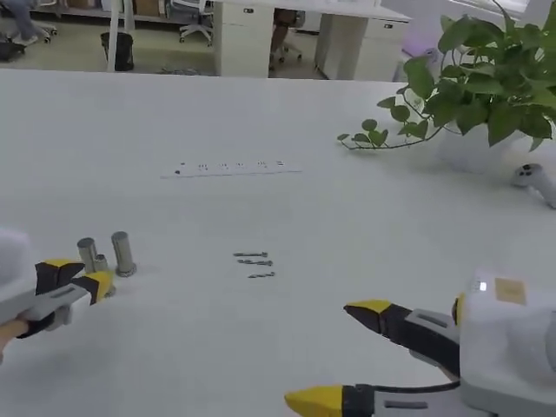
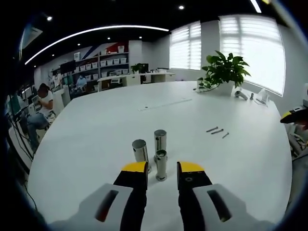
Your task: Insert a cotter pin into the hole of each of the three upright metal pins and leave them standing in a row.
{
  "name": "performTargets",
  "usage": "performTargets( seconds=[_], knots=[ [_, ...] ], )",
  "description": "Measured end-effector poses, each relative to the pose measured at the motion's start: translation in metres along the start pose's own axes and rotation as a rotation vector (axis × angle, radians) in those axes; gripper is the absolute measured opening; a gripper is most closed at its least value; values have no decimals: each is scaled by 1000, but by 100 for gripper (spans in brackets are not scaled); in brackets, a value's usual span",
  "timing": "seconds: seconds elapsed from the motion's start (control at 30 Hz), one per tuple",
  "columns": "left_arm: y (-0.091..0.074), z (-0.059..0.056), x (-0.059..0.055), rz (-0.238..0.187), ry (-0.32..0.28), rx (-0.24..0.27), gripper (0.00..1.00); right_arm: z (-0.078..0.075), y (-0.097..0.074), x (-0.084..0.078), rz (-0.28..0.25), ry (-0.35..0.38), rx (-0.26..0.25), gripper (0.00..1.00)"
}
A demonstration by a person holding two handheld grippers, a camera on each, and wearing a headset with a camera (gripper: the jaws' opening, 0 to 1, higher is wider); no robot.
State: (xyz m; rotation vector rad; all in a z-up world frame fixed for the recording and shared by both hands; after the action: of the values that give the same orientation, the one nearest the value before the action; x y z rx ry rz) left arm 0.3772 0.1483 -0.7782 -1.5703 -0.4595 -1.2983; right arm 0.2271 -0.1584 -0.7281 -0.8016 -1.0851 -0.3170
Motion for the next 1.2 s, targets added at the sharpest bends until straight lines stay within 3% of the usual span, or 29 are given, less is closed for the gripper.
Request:
performTargets(
  seconds=[0.4,0.93,1.2],
  knots=[
    [8,-1,0,-7,24,-13,17,-2,3,0,3,-6,-3,79],
    [12,2,-2,11,22,-11,7,-6,7,5,-11,-33,-26,98],
    [12,1,-1,2,30,-35,7,-5,9,6,-11,-31,-24,100]
  ],
)
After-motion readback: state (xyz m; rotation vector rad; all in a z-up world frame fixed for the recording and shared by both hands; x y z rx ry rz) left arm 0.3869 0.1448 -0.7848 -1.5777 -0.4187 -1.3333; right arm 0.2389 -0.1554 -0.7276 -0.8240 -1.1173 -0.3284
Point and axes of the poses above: the centre of the closed fingertips' face, and the gripper's own axes: y roughly forward along the fingers, z roughly to its left, x roughly out of its top, the point moved 8 cm from there along -y, roughly backward along the fingers, and after that the axes turned 7 degrees about y, right-handed, at the moved point
